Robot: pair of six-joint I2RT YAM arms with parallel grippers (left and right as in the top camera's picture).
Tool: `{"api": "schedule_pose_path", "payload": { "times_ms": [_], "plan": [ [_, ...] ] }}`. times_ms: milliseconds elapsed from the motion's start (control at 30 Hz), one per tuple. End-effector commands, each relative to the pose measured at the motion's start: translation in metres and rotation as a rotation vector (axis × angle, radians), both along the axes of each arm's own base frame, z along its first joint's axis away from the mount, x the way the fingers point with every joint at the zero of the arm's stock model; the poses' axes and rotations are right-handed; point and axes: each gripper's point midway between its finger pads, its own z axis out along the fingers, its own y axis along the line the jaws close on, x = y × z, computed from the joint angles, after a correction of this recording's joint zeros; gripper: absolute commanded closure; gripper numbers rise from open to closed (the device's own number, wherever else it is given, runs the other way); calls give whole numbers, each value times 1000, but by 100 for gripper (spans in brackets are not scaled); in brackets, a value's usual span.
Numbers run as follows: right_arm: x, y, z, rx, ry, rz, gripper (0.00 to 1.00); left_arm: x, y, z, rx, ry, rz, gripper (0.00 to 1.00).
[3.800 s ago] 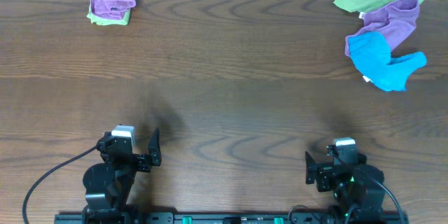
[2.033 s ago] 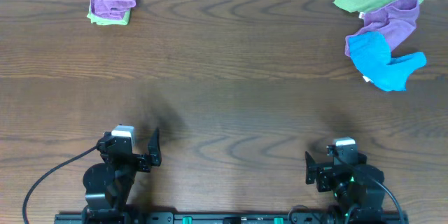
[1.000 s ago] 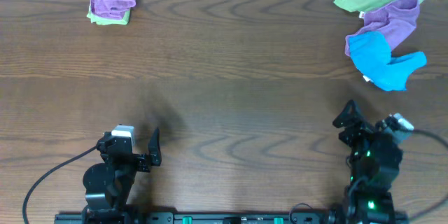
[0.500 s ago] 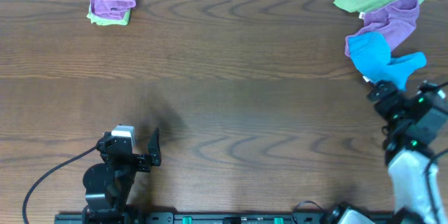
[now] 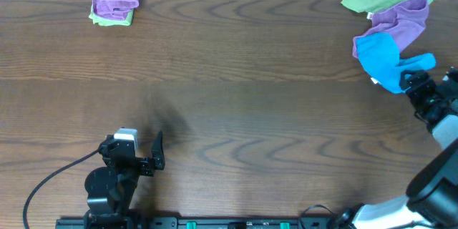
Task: Fold the cloth
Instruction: 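Reach the right gripper to the blue cloth in the right pile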
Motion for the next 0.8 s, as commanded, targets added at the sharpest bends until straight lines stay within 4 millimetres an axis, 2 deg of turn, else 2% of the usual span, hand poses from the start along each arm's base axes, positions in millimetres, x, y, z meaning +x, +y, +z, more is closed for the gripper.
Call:
{"api": "schedule_pose_path", "payload": {
  "times_ms": [0,100,367,600,767],
  "plan": [
    [5,-3,-2,49,-27,36,20,0,1,-10,6,17,6,5],
    [-1,-11,-12,60,-5,10,22,0,1,-10,7,17,6,5],
    [-20,-37,-16,31,17,-51,29,0,1,-10,6,17,6,5],
    [-21,-42,-22,7,37,-59,32,0,1,-10,6,17,6,5],
    [-12,-42,-33,76,61,-31,34,0,1,-10,6,17,6,5]
  ]
}}
